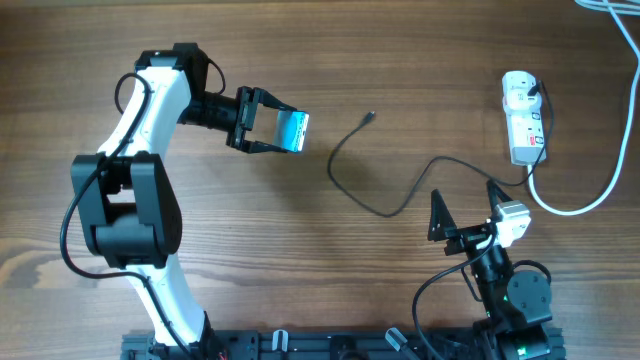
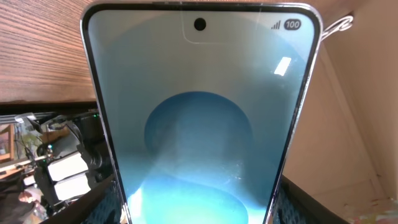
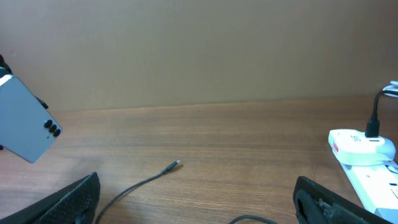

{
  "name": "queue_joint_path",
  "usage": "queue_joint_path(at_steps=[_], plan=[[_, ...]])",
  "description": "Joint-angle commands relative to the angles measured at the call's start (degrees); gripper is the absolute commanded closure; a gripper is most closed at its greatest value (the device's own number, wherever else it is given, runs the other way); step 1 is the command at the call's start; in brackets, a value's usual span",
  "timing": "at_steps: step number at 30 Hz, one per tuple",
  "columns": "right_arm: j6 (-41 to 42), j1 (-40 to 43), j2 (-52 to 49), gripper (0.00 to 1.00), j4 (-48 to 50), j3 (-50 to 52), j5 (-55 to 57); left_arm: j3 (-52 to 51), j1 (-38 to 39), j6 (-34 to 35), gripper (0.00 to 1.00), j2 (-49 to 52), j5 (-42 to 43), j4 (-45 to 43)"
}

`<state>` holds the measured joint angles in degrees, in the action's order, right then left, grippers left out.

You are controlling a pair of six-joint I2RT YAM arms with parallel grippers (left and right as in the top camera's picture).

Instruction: Plug charger to phone and switch on socket

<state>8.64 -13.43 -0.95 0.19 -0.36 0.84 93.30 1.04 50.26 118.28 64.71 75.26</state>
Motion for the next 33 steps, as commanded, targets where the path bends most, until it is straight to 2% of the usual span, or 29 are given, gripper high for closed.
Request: queue_joint_path(at_steps=[1,6,12,15,22,26,33], plan=[[-1.18,-0.11,0.13,0.0,0.26,0.07,-0.5,1.22,-0.2,-0.5,0.96,-2.14,1.42,0.24],[-1.11,-0.11,0.15,0.0,0.83,0.07,-0.57,1.22,-0.2,-0.48,0.96,-2.14,1.42,0.24],[-0.85,-0.11,0.04,0.0,0.72,-0.52,-12.22,1.22,-0.2,-0.48,0.96,-2.14,1.38,0.17],[-0.74,-0.11,-1.7,0.0,-3.1,-4.11,-12.35,1.22,-0.2,-0.24,0.96,-2.14,1.38,-0.9],[0.26,-0.11,-19.39,0.0,-13.38,-19.61,-14.32,1.22,-0.2,-0.26,0.96,-2.14,1.09,-2.43],[-4.15,-0.11,-30.29,0.0,-19.85,-30.32,-20.68,1.22,-0.2,1.25,0.96,-2.14,-1.68,-3.08],[-3.98,-0.11,-44.11,0.0,-30.25,-42.91,-27.1,1.22,-0.2,1.27,0.96,-2.14,-4.37,-5.05]])
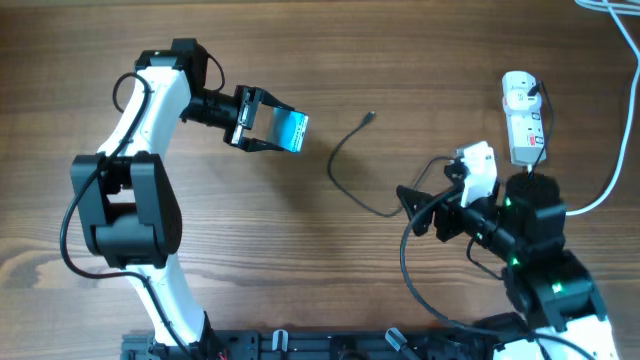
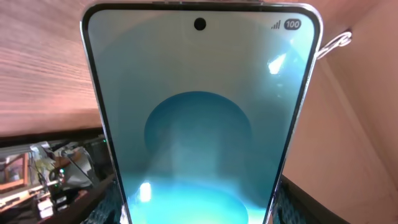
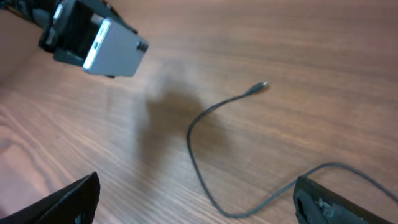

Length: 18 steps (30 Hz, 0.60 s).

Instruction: Plug charger to phone and switch on socket

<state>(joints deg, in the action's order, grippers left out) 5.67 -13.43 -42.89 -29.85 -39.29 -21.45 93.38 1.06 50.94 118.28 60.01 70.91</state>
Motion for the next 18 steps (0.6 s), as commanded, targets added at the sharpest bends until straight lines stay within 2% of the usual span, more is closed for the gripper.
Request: queue_joint_path(at_steps=[1,3,4,5,6,7,10,12,18], plan=[[0.5,-0.11,-2.56,0.0,1.16,-4.26,-5.18,1.14,-0.22,0.59,0.96,-2.14,0.31,-0.72],[2.54,-0.11,-3.28,0.0,1.18,-4.22,-5.7,1.14,-0.22,0.59,0.96,-2.14,0.31,-1.44],[6.8,-0.11,-3.52,0.0,2.47,-4.22,-6.4,1.14,-0.22,0.61,0.96,-2.14,0.31,-1.7],[18.08,-0.13,-3.52,0.0,2.34,-4.17,-7.13,1.14,-0.17,0.61,0.96,-2.14,0.31,-1.97],[26.03,-0.11,-3.82,0.0,2.34,-3.87,-7.06,1.14,-0.17,1.07,0.96,-2.14,0.31,-1.99],[28.89,-0.11,-4.13,0.0,2.45,-3.72,-6.75,1.14,-0.17,1.73,0.96,-2.14,0.26,-2.12],[28.81,-0.17,-8.57,0.03,7.08,-3.74,-9.16,1.14,-0.07,2.49,0.96,-2.14,-0.42,-2.21],[29.31,-0.24,-16.31,0.09,12.13,-5.31,-14.49,1.14,1.49,7.3,0.96,-2.14,-11.23,-3.08],[31.12,-4.09,-31.01,0.12,13.16,-12.9,-11.74,1.14,7.85,12.04,0.96,-2.14,-21.73,-7.85]])
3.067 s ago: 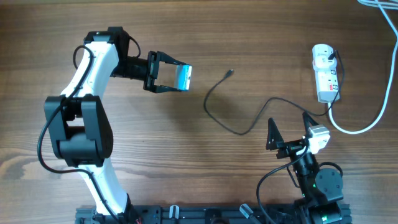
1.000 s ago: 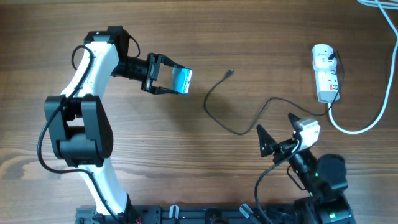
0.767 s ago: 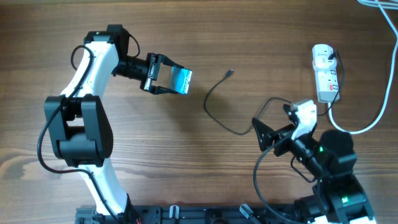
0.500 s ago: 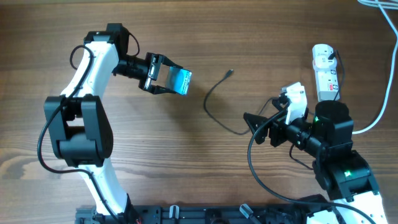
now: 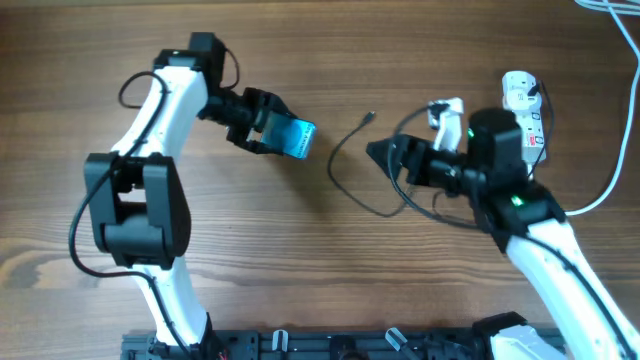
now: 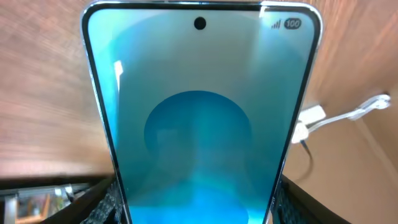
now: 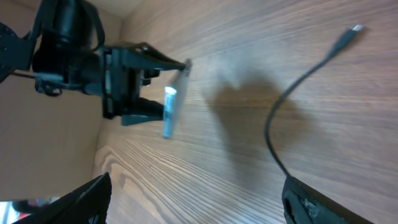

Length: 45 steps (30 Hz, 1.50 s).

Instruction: Plug charger to phone and switch on socket

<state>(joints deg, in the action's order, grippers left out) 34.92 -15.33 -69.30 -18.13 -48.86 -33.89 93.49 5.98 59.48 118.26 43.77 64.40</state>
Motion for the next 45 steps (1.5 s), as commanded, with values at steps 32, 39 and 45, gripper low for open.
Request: queue_joint_path(at_steps=[32,39,45], plan=[[17.79,-16.33,-28.5,0.74,22.12,-3.28,14.36,1.03,13.29,10.01,0.96,-2.12,-7.21,-2.1],[17.81,-16.33,-28.48,0.95,25.66,-3.28,11.43,1.03,13.31,10.01,0.96,-2.12,-7.21,-2.08],[20.76,-15.28,-28.41,0.96,27.65,-3.28,11.1,1.03,12.98,9.81,0.96,-2.12,-7.23,-2.1]])
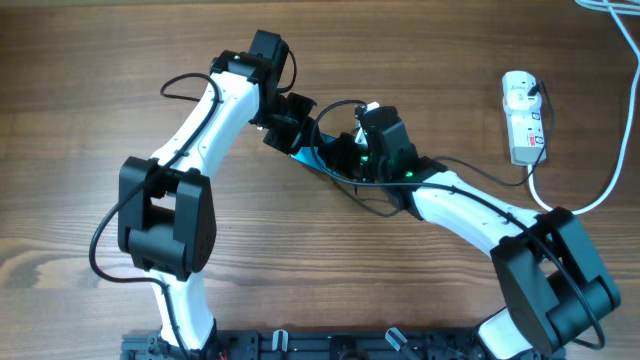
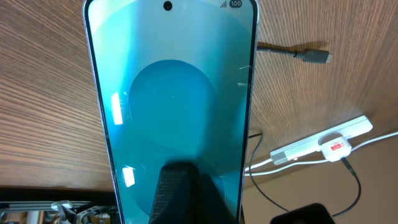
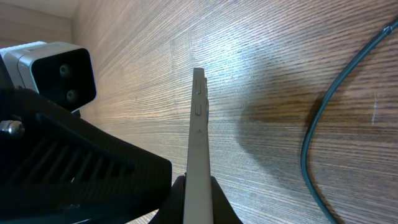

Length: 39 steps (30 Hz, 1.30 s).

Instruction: Plug charger to phone and switch on socket

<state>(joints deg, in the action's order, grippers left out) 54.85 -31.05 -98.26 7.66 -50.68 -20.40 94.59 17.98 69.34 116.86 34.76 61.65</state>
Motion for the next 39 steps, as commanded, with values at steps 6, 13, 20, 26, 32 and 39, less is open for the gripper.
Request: queue_joint_path(at_steps=[6,13,20,26,32,39], plan=[[0.7,10.08,9.97,0.95,-1.29,-1.46,-3.45,-0.07,-4.7,-21.49,0.96,-0.72,9.31,-4.98],[22.4,12.26,24.96,0.95,-4.17,-1.46,10.21,-0.07,-6.51,-17.86,0.96,-0.74,30.27,-18.21],[36.5,11.19,24.59,0.96,-3.41,-1.46,21.79,-0.07,-6.43,-3.1,0.76,-0.72,42.16,-37.92],[39.89,10.71,24.57,0.95,-0.61,-1.46,21.66,-0.07,-4.59,1.29,0.6,-0.72,44.46,-44.96],[40.24,7.74,24.55,0.95,1.07,-1.46,21.68,-0.07,-1.25,13.16,0.62,-0.72,44.44,-57.61],[43.19,5.16,24.55,0.96,1.55,-1.46,21.24,-0.07,1.38,14.05,0.71,-0.72,40.15,-58.47]])
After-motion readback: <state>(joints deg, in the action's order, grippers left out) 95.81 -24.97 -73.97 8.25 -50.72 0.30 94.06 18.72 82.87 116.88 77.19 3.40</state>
